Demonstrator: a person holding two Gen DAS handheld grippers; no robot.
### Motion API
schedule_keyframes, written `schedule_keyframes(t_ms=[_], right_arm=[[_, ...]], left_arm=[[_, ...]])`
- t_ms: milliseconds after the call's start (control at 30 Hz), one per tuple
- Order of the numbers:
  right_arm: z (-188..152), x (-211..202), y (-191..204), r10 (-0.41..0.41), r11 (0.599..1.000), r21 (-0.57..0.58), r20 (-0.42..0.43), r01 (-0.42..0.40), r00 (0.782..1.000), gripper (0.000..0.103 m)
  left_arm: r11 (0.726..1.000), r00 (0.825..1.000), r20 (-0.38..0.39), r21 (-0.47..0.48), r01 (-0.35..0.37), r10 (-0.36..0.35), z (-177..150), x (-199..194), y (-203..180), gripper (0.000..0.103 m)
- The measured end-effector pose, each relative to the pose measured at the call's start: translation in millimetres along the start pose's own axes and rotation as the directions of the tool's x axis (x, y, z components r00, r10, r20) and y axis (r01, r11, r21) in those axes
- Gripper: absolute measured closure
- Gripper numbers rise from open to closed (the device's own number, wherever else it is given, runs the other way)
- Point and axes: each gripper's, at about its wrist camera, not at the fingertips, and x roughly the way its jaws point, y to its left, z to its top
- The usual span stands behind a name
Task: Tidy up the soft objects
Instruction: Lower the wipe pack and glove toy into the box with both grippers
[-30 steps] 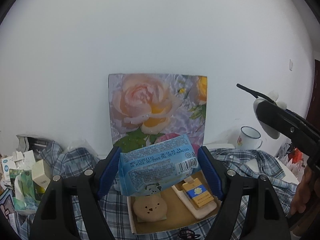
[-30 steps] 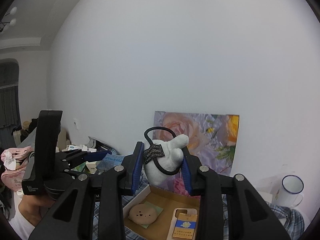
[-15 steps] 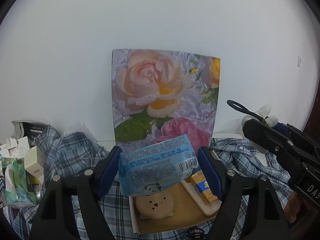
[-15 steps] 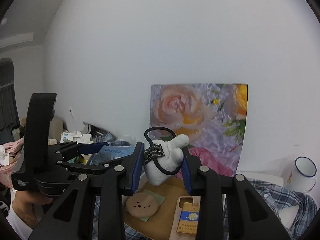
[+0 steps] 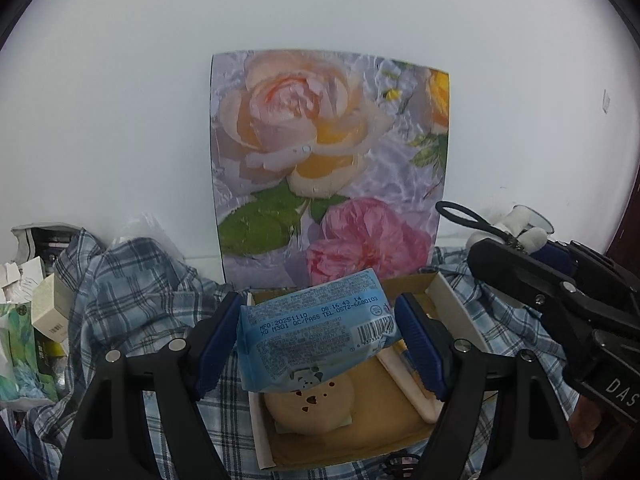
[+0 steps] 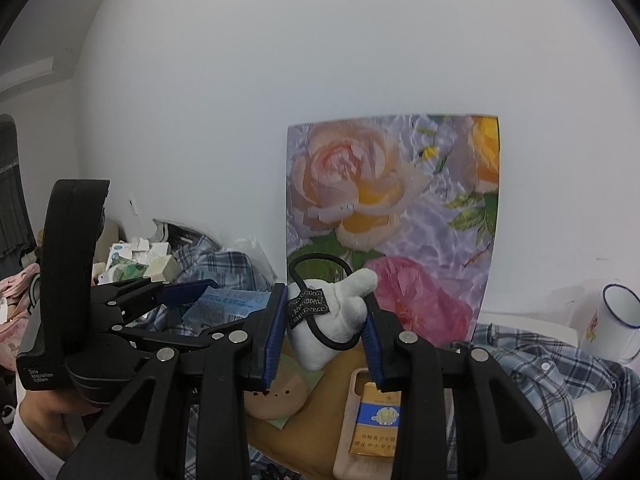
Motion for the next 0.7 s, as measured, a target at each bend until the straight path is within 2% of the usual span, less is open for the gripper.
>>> schedule_keyframes(t_ms=[700], right_arm=[[-42.8,54.1,-23.7,0.025,0.996,0.086,-0.182,-0.009,0.983,0.069]], left_arm=[[1.0,0.993,-0.119,-0.008,-0.004,0.003,-25.2,49.4,8.7,0.024]])
